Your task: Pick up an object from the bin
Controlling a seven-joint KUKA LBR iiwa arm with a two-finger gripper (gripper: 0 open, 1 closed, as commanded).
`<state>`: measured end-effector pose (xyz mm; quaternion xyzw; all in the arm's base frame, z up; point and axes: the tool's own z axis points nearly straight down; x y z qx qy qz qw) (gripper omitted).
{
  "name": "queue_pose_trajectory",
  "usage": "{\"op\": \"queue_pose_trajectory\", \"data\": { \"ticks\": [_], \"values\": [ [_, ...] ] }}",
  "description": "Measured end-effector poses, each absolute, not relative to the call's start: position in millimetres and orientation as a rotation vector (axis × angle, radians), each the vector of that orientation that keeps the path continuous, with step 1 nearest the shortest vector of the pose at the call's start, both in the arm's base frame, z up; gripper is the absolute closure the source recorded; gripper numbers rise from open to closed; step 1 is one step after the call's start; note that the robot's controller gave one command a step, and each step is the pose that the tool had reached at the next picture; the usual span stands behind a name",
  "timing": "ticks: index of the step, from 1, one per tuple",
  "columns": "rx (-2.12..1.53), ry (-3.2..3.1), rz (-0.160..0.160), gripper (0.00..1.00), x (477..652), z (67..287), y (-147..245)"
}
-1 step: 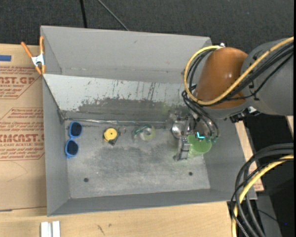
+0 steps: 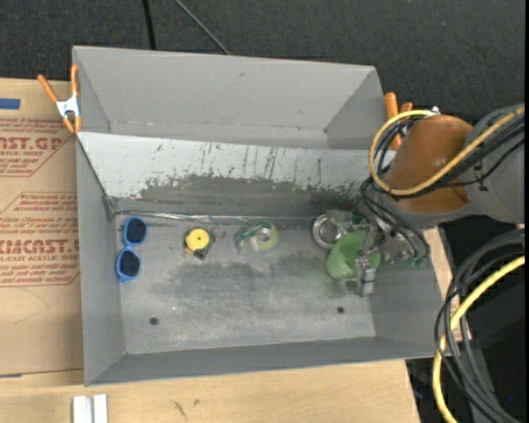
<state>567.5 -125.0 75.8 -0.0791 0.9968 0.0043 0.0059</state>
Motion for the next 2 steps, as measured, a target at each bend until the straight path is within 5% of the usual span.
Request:
{"op": "queue_pose_trajectory", "data": {
  "ticks": [1, 2],
  "values": [
    [-0.663, 3.066, 0.001, 0.00, 590.7, 101, -94],
    [-1.244, 2.884, 0.002, 0.00, 576.0, 99, -98]
  ]
}}
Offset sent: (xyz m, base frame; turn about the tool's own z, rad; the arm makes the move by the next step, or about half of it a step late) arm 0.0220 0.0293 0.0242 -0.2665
